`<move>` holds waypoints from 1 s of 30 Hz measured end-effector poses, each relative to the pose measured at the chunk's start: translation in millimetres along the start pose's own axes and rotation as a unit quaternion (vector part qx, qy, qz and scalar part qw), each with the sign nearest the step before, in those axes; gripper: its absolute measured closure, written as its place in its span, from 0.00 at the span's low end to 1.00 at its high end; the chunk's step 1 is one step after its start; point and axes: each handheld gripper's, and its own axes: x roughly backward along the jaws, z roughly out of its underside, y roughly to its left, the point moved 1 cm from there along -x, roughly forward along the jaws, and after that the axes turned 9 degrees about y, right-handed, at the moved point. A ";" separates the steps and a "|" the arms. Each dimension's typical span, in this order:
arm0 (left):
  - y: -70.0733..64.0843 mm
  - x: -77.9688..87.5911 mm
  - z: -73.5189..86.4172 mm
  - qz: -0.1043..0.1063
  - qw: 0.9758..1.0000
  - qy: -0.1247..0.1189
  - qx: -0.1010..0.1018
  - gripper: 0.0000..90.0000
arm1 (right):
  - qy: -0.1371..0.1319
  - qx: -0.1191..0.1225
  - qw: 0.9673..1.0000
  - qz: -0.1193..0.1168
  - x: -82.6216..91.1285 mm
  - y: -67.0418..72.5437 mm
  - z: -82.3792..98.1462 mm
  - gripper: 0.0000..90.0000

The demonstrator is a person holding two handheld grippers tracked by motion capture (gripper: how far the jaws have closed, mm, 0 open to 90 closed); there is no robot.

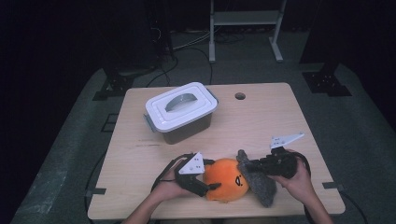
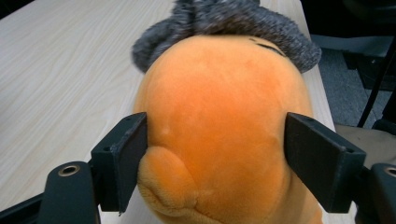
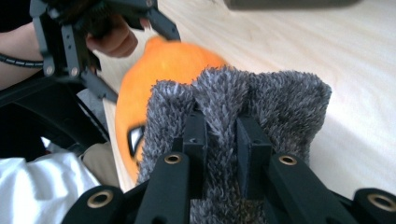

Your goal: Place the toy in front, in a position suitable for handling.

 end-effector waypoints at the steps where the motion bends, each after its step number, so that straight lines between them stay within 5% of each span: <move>1: 0.6 0.4 1.3 0.000 1.000 -0.001 0.003 0.26 | 0.003 -0.006 1.000 -0.006 -0.1 -2.2 2.7 0.83; 9: 8.0 5.0 9.0 0.003 1.000 0.008 0.026 0.26 | 0.025 -0.017 1.000 -0.007 1.9 -9.6 9.1 0.84; 15: 9.2 2.4 7.0 0.003 1.000 0.007 0.028 0.26 | -0.014 0.014 1.000 -0.006 8.0 8.2 -6.5 0.84; 18: 10.4 2.3 8.4 0.004 0.999 0.005 0.032 0.26 | 0.007 0.031 0.999 -0.001 -0.3 14.2 -9.8 0.84; 27: 10.1 2.8 7.8 0.001 0.999 0.004 0.032 0.26 | 0.022 0.003 1.000 0.012 2.4 -0.9 4.6 0.84; 30: 8.5 1.7 4.6 -0.001 1.000 0.001 0.030 0.26 | -0.002 0.014 1.000 0.008 8.0 6.7 -4.1 0.84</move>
